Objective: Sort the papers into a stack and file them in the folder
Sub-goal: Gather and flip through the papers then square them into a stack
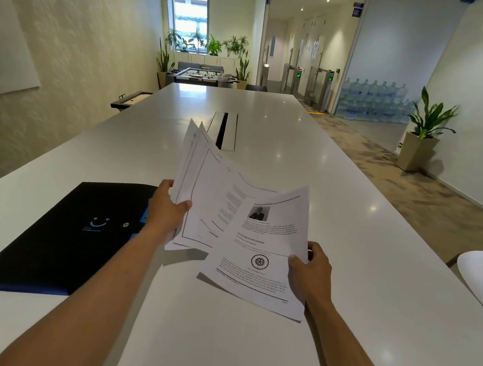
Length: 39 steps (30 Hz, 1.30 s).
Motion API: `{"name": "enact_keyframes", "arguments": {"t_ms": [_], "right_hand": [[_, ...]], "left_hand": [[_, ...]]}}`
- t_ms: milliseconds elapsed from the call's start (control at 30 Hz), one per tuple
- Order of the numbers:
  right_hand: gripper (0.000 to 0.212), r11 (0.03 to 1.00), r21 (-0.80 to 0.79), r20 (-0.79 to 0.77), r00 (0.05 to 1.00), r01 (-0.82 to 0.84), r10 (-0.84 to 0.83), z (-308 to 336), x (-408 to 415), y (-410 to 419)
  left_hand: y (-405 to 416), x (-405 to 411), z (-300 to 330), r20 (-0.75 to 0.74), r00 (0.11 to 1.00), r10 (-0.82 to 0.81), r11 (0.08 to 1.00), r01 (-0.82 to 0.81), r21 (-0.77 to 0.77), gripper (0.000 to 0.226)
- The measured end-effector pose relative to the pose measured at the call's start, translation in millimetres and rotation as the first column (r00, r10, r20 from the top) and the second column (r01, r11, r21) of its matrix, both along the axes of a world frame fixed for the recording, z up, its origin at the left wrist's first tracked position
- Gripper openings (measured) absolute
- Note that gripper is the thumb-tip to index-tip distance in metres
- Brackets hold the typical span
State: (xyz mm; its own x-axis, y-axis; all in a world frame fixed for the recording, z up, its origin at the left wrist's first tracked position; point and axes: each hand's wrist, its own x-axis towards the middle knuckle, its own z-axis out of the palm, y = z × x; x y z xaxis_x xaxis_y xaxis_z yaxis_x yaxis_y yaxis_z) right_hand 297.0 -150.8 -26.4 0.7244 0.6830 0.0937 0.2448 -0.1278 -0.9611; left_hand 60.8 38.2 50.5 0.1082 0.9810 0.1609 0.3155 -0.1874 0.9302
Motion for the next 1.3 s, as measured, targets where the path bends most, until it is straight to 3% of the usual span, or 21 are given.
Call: {"name": "enact_keyframes", "arguments": {"t_ms": [200, 400, 733, 900, 1067, 1167, 1300], "right_hand": [[0.024, 0.999, -0.048, -0.019, 1.0, -0.004, 0.003, 2.2, -0.8, 5.7], [0.026, 0.996, -0.082, -0.024, 0.999, -0.027, 0.025, 4.3, -3.0, 10.8], [0.027, 0.997, -0.073, -0.009, 0.999, -0.034, 0.033, 3.4, -3.7, 8.8], [0.029, 0.997, -0.069, -0.029, 0.999, -0.043, 0.041, 4.4, -0.1, 8.7], [0.025, 0.996, -0.049, -0.058, 0.996, -0.072, 0.069, 3.7, 7.5, 8.1], [0.016, 0.997, -0.053, -0.221, 0.974, -0.052, 0.039, 7.7, 13.8, 9.2], [0.047, 0.997, -0.012, -0.509, 0.859, -0.076, 0.059, 18.6, 18.0, 5.6]], "left_hand": [[4.5, -19.6, 35.8, -0.025, 1.0, 0.012, 0.995, -0.01, 0.104, 0.051], [2.9, -29.1, 78.4, 0.002, 1.0, 0.025, 0.971, -0.025, 0.236, 0.041], [-15.4, -35.5, 134.8, 0.297, 0.954, -0.043, 0.95, -0.053, 0.306, 0.04], [-14.9, -19.4, 98.3, 0.479, 0.867, -0.139, 0.99, 0.123, 0.064, 0.04], [-26.0, 1.7, 23.4, 0.359, 0.911, -0.204, 0.933, 0.292, -0.211, 0.033], [-33.6, 6.3, -18.8, 0.232, 0.934, -0.271, 0.864, 0.342, -0.369, 0.046], [-40.2, 9.8, -48.3, 0.069, 0.946, -0.316, 0.817, 0.309, -0.487, 0.081]]}}
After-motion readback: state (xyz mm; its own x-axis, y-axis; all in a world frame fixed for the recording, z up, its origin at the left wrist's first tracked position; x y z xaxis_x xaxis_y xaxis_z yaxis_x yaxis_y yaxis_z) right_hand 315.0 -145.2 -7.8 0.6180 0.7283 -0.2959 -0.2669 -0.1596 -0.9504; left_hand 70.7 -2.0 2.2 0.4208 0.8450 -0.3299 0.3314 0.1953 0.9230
